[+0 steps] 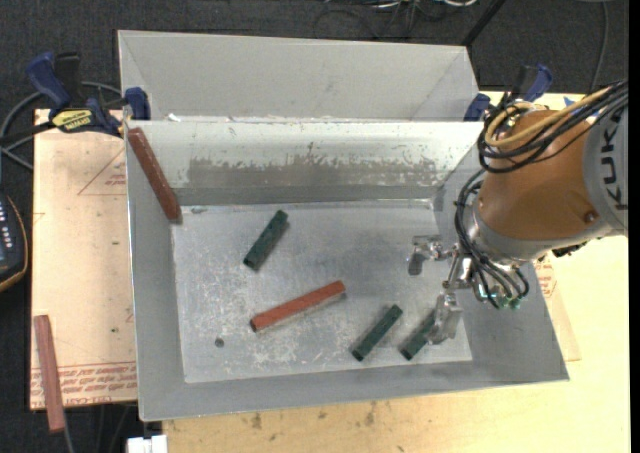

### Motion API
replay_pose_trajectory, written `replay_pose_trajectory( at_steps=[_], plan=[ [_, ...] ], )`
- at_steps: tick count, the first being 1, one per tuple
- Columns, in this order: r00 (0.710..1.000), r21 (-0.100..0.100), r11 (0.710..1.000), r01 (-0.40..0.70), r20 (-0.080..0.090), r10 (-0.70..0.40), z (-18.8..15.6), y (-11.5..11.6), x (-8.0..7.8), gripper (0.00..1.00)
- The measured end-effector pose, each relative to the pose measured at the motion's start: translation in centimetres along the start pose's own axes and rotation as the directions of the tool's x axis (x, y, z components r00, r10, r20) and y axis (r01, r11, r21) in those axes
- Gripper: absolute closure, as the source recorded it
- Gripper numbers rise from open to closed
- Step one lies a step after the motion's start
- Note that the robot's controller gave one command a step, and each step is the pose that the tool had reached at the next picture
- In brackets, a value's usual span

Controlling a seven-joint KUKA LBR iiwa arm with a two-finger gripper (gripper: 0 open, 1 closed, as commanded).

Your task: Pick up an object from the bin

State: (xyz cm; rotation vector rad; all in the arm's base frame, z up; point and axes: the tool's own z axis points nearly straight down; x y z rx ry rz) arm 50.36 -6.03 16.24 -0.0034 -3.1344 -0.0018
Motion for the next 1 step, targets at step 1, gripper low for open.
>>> replay_pose_trajectory(
  at_steps=[1],
  plan=[
    [0.989,0.003,0.989,0.147,0.019,-0.147,9.33,-1.47,1.59,0.0]
  ],
)
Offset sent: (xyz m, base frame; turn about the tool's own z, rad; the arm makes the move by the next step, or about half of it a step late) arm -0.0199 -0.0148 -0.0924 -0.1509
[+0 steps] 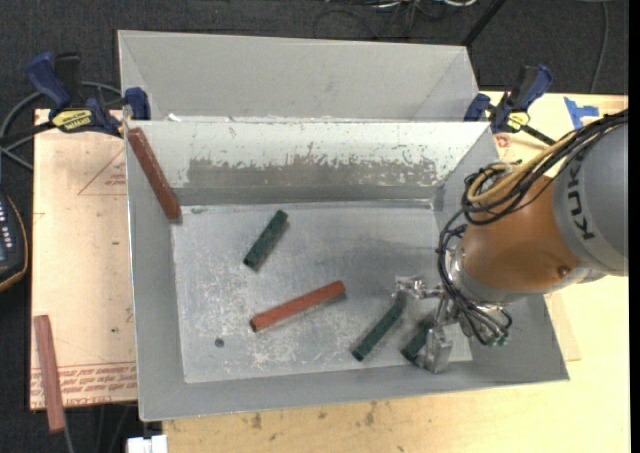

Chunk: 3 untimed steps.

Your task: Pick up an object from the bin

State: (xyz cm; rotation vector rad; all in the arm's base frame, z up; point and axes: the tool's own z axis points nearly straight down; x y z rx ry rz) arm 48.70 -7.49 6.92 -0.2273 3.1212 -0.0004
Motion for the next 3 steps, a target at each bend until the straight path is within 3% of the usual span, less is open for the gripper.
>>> replay_pose_trajectory(
  at_steps=[1,2,3],
  plan=[
    [1.0,-0.002,1.0,0.004,-0.01,-0.004,-0.1,0.1,0.2,1.0],
    [1.0,0.003,1.0,0.0,0.0,0.0,-11.1,-3.0,-3.6,1.0],
    [0.995,-0.004,0.995,0.098,-0.009,-0.098,-9.8,1.0,-5.1,1.0]
  ],
)
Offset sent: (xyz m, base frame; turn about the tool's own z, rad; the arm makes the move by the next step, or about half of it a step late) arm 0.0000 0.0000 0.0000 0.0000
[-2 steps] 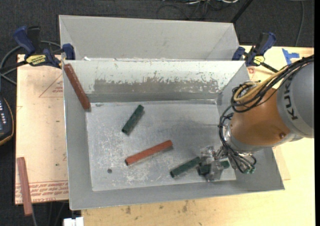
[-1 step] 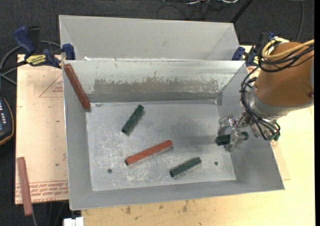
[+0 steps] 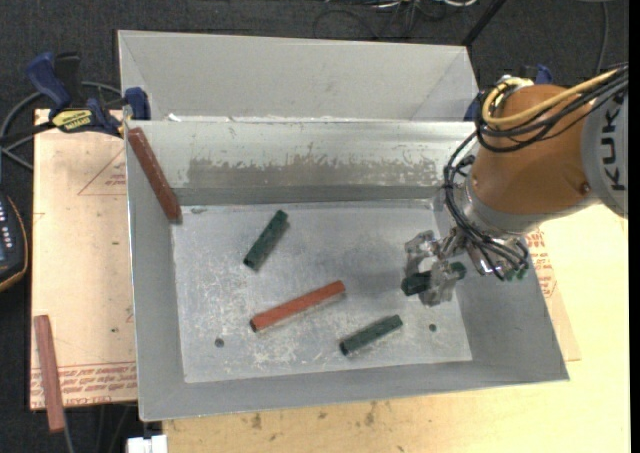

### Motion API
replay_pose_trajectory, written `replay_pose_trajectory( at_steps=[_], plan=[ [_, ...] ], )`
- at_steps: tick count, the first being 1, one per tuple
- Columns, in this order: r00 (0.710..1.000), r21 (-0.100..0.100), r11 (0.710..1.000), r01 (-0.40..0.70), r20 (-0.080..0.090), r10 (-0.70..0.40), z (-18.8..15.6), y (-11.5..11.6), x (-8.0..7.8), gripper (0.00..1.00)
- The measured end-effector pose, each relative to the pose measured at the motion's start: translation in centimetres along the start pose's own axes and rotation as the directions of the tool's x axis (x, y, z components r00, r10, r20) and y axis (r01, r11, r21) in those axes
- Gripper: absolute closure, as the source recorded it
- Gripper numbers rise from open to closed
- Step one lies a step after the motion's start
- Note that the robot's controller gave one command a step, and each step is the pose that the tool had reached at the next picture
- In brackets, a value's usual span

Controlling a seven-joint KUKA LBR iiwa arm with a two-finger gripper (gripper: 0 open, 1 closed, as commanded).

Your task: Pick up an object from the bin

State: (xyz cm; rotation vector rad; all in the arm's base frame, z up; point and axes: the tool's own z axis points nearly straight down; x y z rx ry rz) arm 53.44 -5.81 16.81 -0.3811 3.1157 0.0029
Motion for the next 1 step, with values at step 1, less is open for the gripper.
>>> replay_pose_trajectory(
  at_steps=[1],
  plan=[
    [1.0,0.009,1.0,0.019,0.008,-0.019,-8.91,-5.71,1.22,1.0]
  ],
)
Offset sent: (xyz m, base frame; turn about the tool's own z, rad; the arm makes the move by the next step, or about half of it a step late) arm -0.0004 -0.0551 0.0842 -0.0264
